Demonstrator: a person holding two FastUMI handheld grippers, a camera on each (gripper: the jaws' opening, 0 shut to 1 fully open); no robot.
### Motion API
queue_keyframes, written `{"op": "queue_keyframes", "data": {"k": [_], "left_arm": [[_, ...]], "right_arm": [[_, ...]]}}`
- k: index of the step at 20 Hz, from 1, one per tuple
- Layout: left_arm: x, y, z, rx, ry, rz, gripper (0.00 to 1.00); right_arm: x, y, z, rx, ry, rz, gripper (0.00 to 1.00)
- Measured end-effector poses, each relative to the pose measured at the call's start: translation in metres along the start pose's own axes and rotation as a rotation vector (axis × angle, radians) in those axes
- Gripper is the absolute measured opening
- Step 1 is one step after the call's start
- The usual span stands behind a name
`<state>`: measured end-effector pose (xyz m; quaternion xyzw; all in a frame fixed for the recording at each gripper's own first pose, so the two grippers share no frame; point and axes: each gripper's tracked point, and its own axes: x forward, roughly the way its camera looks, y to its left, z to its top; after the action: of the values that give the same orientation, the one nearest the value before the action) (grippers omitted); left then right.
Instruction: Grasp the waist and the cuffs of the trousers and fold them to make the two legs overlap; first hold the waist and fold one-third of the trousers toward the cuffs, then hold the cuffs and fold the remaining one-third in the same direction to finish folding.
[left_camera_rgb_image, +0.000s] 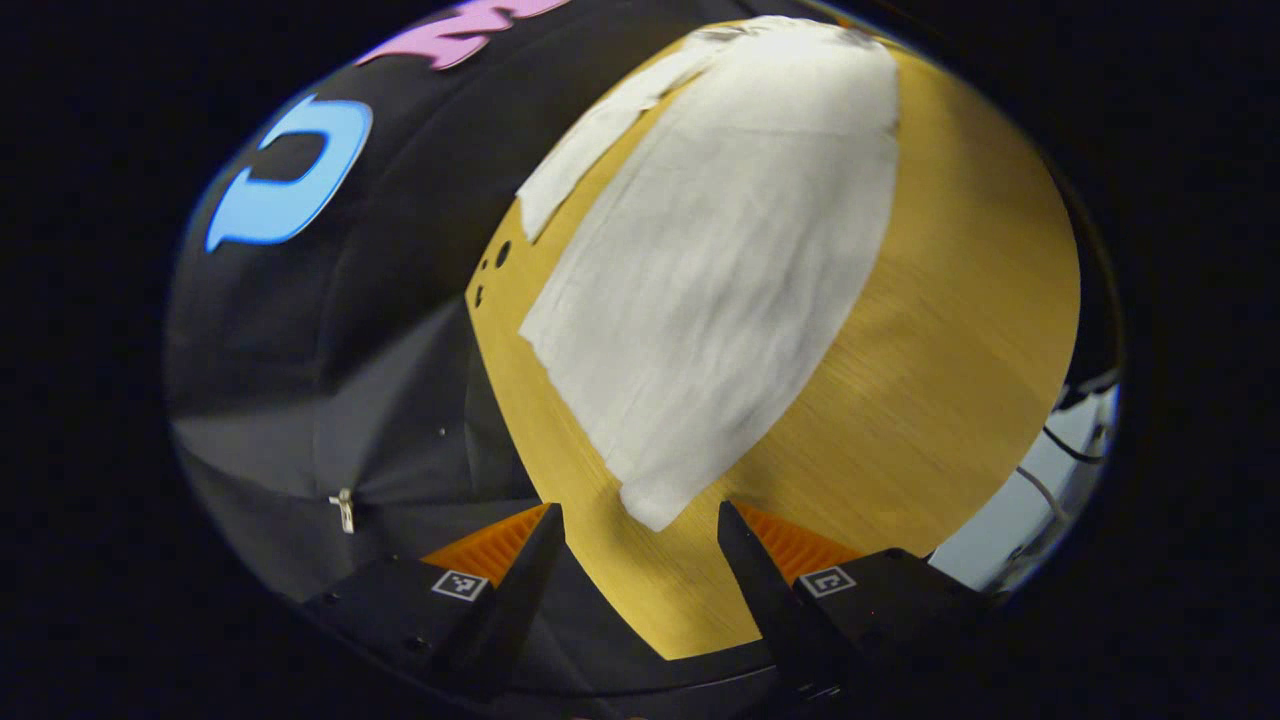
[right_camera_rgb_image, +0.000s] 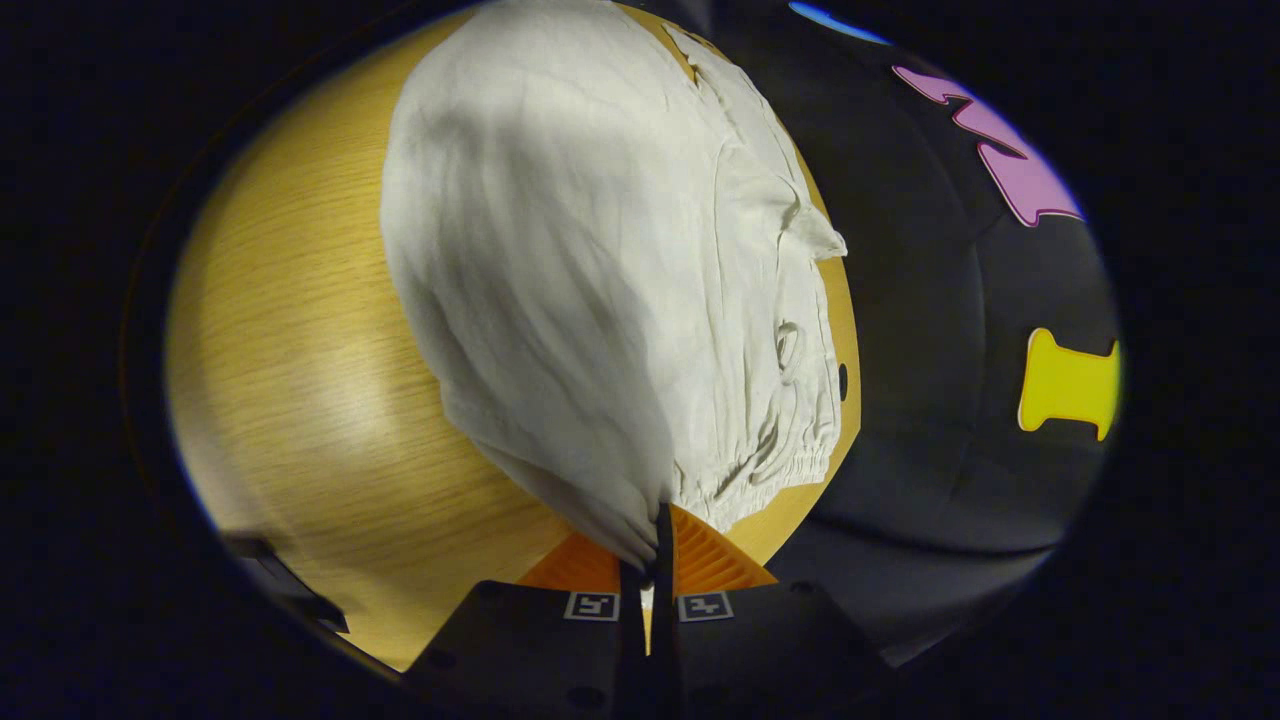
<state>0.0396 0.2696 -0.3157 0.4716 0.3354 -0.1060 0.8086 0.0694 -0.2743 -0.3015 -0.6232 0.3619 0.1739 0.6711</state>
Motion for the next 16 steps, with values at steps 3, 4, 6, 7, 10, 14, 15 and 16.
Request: {"op": "queue_keyframes", "data": {"k": [3, 4, 6, 7, 10, 14, 15, 16], "left_arm": [[0.015, -0.008, 0.004, 0.090, -0.007, -0.050, 0.97], [0.019, -0.011, 0.009, 0.123, -0.019, -0.060, 0.97], [0.025, -0.006, 0.016, 0.203, -0.031, -0.074, 0.91], [0.027, -0.005, 0.019, 0.235, -0.041, -0.076, 0.91], [0.036, -0.003, 0.030, 0.300, -0.058, -0.098, 0.88], [0.042, -0.008, 0.029, 0.304, -0.025, -0.201, 0.72], [0.045, -0.007, 0.030, 0.293, -0.012, -0.220, 0.71], [0.047, -0.010, 0.028, 0.274, 0.004, -0.241, 0.53]], "right_arm": [[0.000, 0.000, 0.000, -0.015, 0.000, -0.013, 0.06], [0.000, 0.000, 0.000, -0.023, 0.001, -0.022, 0.06], [0.000, 0.000, 0.000, -0.037, -0.001, -0.039, 0.06], [0.000, 0.000, 0.000, -0.037, -0.004, -0.043, 0.06], [0.000, -0.001, 0.000, -0.010, -0.016, -0.055, 0.06], [0.000, -0.001, 0.000, -0.028, -0.019, -0.085, 0.06], [-0.001, -0.001, 0.000, -0.031, -0.020, -0.089, 0.06], [0.000, -0.001, 0.000, -0.026, -0.022, -0.090, 0.06]]}}
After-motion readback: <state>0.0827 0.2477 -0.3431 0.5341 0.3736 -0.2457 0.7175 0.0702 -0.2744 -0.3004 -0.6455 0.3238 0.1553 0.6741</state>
